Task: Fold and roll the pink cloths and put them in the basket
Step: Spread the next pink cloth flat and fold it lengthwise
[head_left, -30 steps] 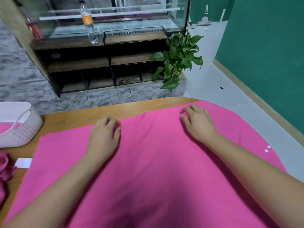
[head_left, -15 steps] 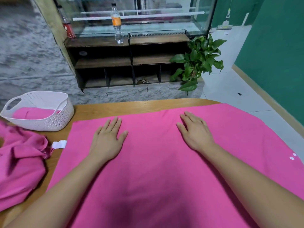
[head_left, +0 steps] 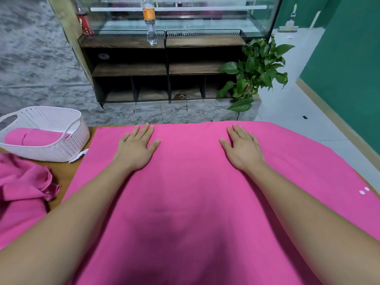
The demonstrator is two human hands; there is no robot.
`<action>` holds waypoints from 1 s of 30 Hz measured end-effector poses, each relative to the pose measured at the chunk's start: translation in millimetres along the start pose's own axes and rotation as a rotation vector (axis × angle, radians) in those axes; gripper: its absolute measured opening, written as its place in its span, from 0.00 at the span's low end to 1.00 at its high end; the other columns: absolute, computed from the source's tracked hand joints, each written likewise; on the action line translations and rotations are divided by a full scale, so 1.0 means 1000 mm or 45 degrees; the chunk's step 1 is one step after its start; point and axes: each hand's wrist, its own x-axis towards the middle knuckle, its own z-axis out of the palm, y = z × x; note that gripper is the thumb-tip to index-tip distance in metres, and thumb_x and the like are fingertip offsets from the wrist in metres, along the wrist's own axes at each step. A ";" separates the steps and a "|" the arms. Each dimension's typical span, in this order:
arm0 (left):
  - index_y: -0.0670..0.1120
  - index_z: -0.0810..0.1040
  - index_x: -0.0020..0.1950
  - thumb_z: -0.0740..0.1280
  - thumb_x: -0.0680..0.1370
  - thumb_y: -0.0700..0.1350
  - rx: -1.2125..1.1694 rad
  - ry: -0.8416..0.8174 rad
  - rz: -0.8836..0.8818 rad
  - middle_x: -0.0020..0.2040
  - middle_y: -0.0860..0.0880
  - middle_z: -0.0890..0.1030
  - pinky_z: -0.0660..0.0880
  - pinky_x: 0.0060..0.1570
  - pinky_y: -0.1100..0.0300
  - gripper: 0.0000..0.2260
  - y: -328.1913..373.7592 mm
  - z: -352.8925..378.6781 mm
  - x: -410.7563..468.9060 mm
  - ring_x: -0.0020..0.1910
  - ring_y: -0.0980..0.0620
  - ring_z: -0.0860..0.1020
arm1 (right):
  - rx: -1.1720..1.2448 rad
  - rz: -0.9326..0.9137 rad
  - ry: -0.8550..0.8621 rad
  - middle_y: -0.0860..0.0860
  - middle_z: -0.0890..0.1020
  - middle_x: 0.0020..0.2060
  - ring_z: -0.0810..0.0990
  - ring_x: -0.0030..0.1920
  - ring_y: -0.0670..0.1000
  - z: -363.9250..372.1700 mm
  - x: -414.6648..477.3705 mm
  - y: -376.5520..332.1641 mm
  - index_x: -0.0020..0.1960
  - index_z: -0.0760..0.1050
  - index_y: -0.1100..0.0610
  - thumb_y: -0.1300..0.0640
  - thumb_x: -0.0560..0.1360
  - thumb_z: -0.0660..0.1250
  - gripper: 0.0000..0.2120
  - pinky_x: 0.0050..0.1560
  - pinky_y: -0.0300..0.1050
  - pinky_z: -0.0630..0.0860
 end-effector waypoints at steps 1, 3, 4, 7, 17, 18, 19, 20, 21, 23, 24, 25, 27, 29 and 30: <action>0.57 0.49 0.86 0.43 0.84 0.69 0.003 0.001 0.000 0.86 0.58 0.47 0.48 0.83 0.46 0.33 -0.002 0.000 0.006 0.85 0.54 0.45 | -0.004 0.003 -0.002 0.51 0.59 0.84 0.53 0.84 0.51 0.000 0.005 -0.001 0.84 0.60 0.51 0.34 0.85 0.49 0.33 0.84 0.54 0.48; 0.57 0.49 0.86 0.43 0.84 0.69 0.008 0.008 0.004 0.86 0.58 0.48 0.48 0.82 0.45 0.33 -0.004 0.001 0.016 0.85 0.54 0.46 | -0.014 0.010 -0.006 0.51 0.58 0.84 0.53 0.84 0.51 0.001 0.015 -0.003 0.84 0.59 0.50 0.34 0.85 0.48 0.33 0.84 0.54 0.48; 0.57 0.50 0.86 0.43 0.83 0.70 0.010 0.008 0.006 0.86 0.58 0.48 0.49 0.82 0.45 0.33 -0.005 0.001 0.021 0.85 0.53 0.46 | -0.015 0.015 -0.010 0.50 0.58 0.84 0.53 0.84 0.51 0.002 0.020 -0.003 0.84 0.59 0.50 0.34 0.85 0.48 0.33 0.84 0.54 0.48; 0.58 0.50 0.86 0.42 0.83 0.70 0.006 0.001 0.003 0.86 0.57 0.50 0.49 0.82 0.45 0.33 -0.008 0.000 0.034 0.85 0.53 0.47 | -0.024 0.019 -0.011 0.51 0.59 0.84 0.53 0.84 0.51 0.004 0.033 -0.006 0.84 0.60 0.51 0.34 0.85 0.48 0.33 0.83 0.54 0.48; 0.57 0.58 0.85 0.46 0.83 0.70 -0.026 0.017 -0.010 0.85 0.54 0.57 0.52 0.81 0.43 0.32 -0.012 -0.005 0.062 0.85 0.52 0.51 | -0.056 0.008 0.003 0.52 0.66 0.82 0.58 0.83 0.52 0.006 0.063 -0.011 0.82 0.65 0.51 0.35 0.85 0.48 0.33 0.82 0.55 0.51; 0.57 0.60 0.84 0.47 0.84 0.69 -0.051 0.041 -0.006 0.85 0.53 0.58 0.53 0.80 0.42 0.32 -0.011 -0.006 0.063 0.85 0.52 0.52 | -0.057 0.007 0.007 0.52 0.67 0.81 0.59 0.83 0.52 0.006 0.064 -0.011 0.81 0.66 0.52 0.35 0.85 0.48 0.32 0.82 0.55 0.51; 0.55 0.63 0.83 0.49 0.84 0.68 -0.079 0.081 -0.006 0.84 0.52 0.61 0.55 0.79 0.42 0.31 -0.011 -0.006 0.062 0.84 0.51 0.54 | -0.051 0.005 0.013 0.52 0.68 0.80 0.60 0.82 0.53 0.004 0.064 -0.011 0.81 0.67 0.53 0.36 0.85 0.49 0.32 0.82 0.55 0.52; 0.53 0.66 0.82 0.50 0.84 0.67 -0.095 0.141 -0.009 0.83 0.51 0.63 0.57 0.79 0.42 0.30 -0.010 -0.006 0.060 0.84 0.50 0.57 | -0.038 -0.004 0.034 0.53 0.70 0.79 0.62 0.81 0.54 0.003 0.063 -0.012 0.80 0.68 0.54 0.37 0.85 0.50 0.30 0.81 0.55 0.55; 0.51 0.68 0.81 0.51 0.85 0.65 -0.090 0.218 -0.019 0.82 0.49 0.66 0.58 0.78 0.43 0.29 -0.008 -0.007 0.058 0.83 0.49 0.59 | -0.020 -0.020 0.083 0.55 0.73 0.76 0.66 0.79 0.56 0.001 0.060 -0.014 0.77 0.70 0.56 0.40 0.85 0.52 0.29 0.79 0.55 0.59; 0.49 0.72 0.78 0.52 0.85 0.62 -0.058 0.335 -0.031 0.80 0.48 0.70 0.61 0.76 0.44 0.27 -0.004 -0.010 0.046 0.81 0.47 0.63 | -0.025 -0.092 0.238 0.56 0.79 0.68 0.74 0.71 0.58 -0.004 0.050 -0.020 0.70 0.74 0.58 0.45 0.85 0.54 0.22 0.70 0.55 0.68; 0.49 0.72 0.78 0.53 0.86 0.61 -0.057 0.349 -0.026 0.80 0.47 0.70 0.61 0.76 0.45 0.26 -0.003 -0.011 0.037 0.81 0.47 0.63 | -0.059 -0.136 0.304 0.55 0.80 0.65 0.75 0.68 0.58 -0.006 0.044 -0.023 0.67 0.75 0.58 0.47 0.85 0.54 0.20 0.67 0.55 0.69; 0.50 0.71 0.78 0.53 0.86 0.61 -0.069 0.338 -0.021 0.81 0.47 0.68 0.60 0.76 0.45 0.25 -0.002 -0.011 0.027 0.82 0.48 0.62 | -0.092 -0.170 0.343 0.55 0.80 0.65 0.76 0.67 0.58 -0.006 0.037 -0.026 0.67 0.75 0.58 0.48 0.85 0.54 0.19 0.65 0.55 0.70; 0.52 0.69 0.80 0.53 0.86 0.62 -0.079 0.282 -0.002 0.83 0.48 0.64 0.59 0.78 0.44 0.26 -0.002 -0.009 0.004 0.83 0.48 0.59 | -0.105 -0.191 0.321 0.57 0.76 0.73 0.73 0.72 0.59 -0.006 0.022 -0.031 0.72 0.73 0.57 0.48 0.86 0.55 0.20 0.69 0.56 0.69; 0.52 0.67 0.81 0.54 0.85 0.63 -0.053 0.222 0.032 0.84 0.48 0.61 0.58 0.78 0.44 0.27 -0.004 -0.008 -0.022 0.84 0.48 0.57 | -0.061 -0.154 0.183 0.58 0.68 0.79 0.68 0.78 0.60 -0.005 0.003 -0.038 0.77 0.70 0.55 0.45 0.87 0.54 0.23 0.74 0.59 0.65; 0.52 0.66 0.82 0.53 0.85 0.64 -0.044 0.203 0.052 0.84 0.48 0.61 0.58 0.79 0.44 0.28 -0.004 -0.007 -0.034 0.84 0.48 0.56 | -0.040 -0.148 0.128 0.58 0.66 0.81 0.66 0.79 0.60 -0.004 -0.008 -0.041 0.78 0.68 0.54 0.43 0.87 0.54 0.25 0.76 0.59 0.63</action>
